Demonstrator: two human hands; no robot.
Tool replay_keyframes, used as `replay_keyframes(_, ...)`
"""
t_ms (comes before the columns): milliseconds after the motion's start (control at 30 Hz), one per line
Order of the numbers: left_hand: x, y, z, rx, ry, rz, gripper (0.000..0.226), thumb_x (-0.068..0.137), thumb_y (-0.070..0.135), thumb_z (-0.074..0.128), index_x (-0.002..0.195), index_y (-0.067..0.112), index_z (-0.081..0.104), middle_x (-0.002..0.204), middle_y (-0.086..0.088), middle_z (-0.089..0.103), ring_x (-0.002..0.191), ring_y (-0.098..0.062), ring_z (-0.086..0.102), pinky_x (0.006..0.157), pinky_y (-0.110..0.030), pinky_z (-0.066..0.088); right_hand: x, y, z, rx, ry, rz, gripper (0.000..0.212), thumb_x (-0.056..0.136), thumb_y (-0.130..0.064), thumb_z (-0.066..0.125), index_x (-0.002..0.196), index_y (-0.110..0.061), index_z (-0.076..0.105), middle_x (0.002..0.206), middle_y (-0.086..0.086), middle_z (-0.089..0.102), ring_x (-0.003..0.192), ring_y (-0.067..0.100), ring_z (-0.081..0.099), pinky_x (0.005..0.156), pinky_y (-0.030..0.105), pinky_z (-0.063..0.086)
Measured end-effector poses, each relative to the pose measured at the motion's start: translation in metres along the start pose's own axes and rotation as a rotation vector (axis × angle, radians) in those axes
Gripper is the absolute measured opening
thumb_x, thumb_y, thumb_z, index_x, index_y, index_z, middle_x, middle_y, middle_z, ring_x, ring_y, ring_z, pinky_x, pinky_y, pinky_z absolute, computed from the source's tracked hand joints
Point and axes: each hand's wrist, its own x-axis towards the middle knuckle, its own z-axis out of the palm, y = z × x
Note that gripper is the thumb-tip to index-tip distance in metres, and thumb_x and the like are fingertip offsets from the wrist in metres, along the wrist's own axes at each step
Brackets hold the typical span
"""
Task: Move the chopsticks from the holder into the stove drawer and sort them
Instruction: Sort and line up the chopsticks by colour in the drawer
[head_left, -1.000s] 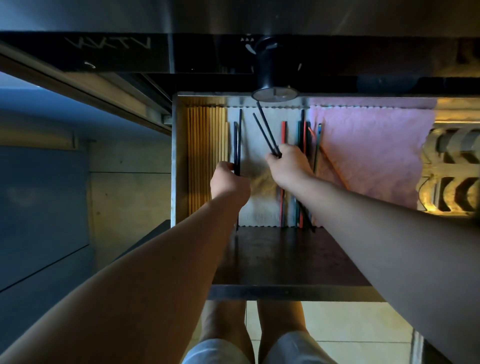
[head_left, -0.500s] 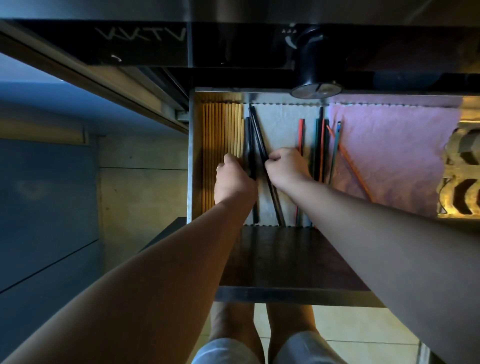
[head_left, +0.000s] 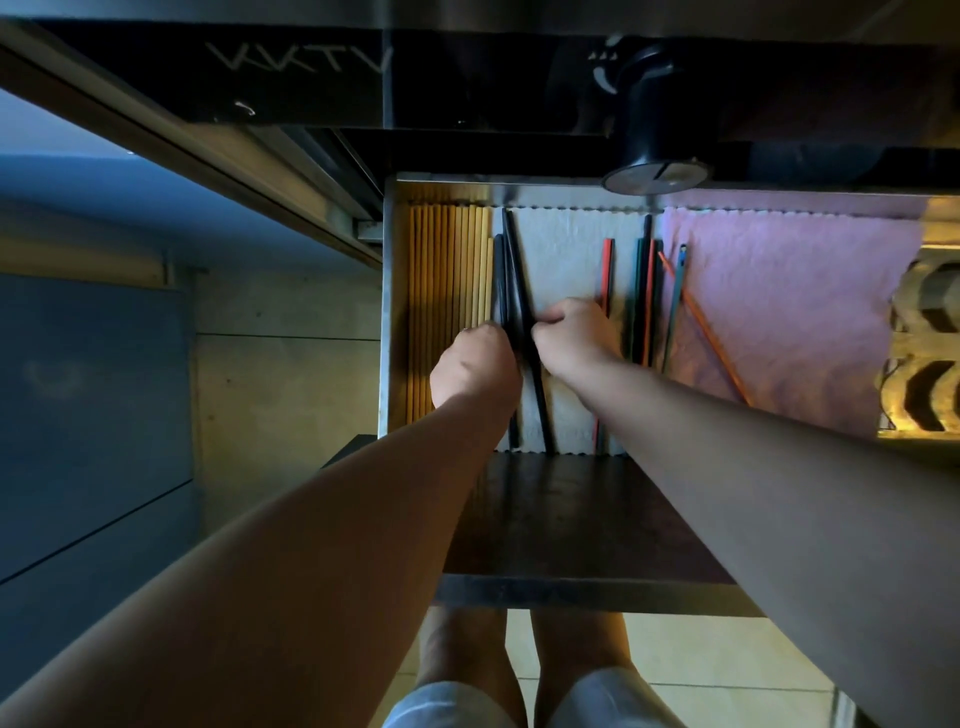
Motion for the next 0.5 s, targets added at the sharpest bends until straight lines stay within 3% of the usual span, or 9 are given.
replay_keyframes(100,0.007,0.006,-0.002,-0.057,-0.015,-0.045,0.013,0.096,0.012,0.053,0.101,0.011,0.064,0.084,-0.004,0.06,0.077,-0.024,0.061,0.065,-0.035,0.053,-0.002,0.004,-0.002,0.038,-0.034,0.008,0.026,0.089,-0.015,0.052,0.108,-0.019,0.069,0.102,0.004,0.069,0.085,0.019,0.061,0.07,0.023,0.045)
replay_keyframes(300,0.01,0.006,-0.004,-0.334,-0.049,-0.171,0.01,0.088,0.019,0.064,0.084,0.013,0.058,0.072,0.0,0.056,0.061,-0.015,0.056,0.048,-0.026,0.045,-0.005,0.007,-0.003,0.109,-0.056,0.011,0.032,0.087,-0.012,0.05,0.112,-0.019,0.07,0.1,0.004,0.071,0.087,0.022,0.067,0.082,0.039,0.058)
replay_keyframes(433,0.004,-0.007,-0.008,-0.385,-0.047,-0.21,0.015,0.091,0.019,0.06,0.078,0.013,0.055,0.073,-0.001,0.057,0.06,-0.013,0.055,0.043,-0.023,0.039,-0.008,0.004,0.0,0.11,-0.064,0.013,0.031,0.091,-0.011,0.05,0.117,-0.016,0.067,0.105,0.004,0.067,0.094,0.023,0.065,0.086,0.04,0.057)
replay_keyframes(500,0.002,-0.016,-0.01,-0.375,-0.028,-0.208,0.014,0.091,0.022,0.059,0.081,0.012,0.058,0.073,-0.001,0.057,0.06,-0.013,0.054,0.043,-0.023,0.036,-0.008,0.001,0.003,0.125,-0.081,0.006,0.03,0.092,-0.012,0.051,0.119,-0.015,0.066,0.113,0.005,0.067,0.098,0.021,0.065,0.087,0.033,0.056)
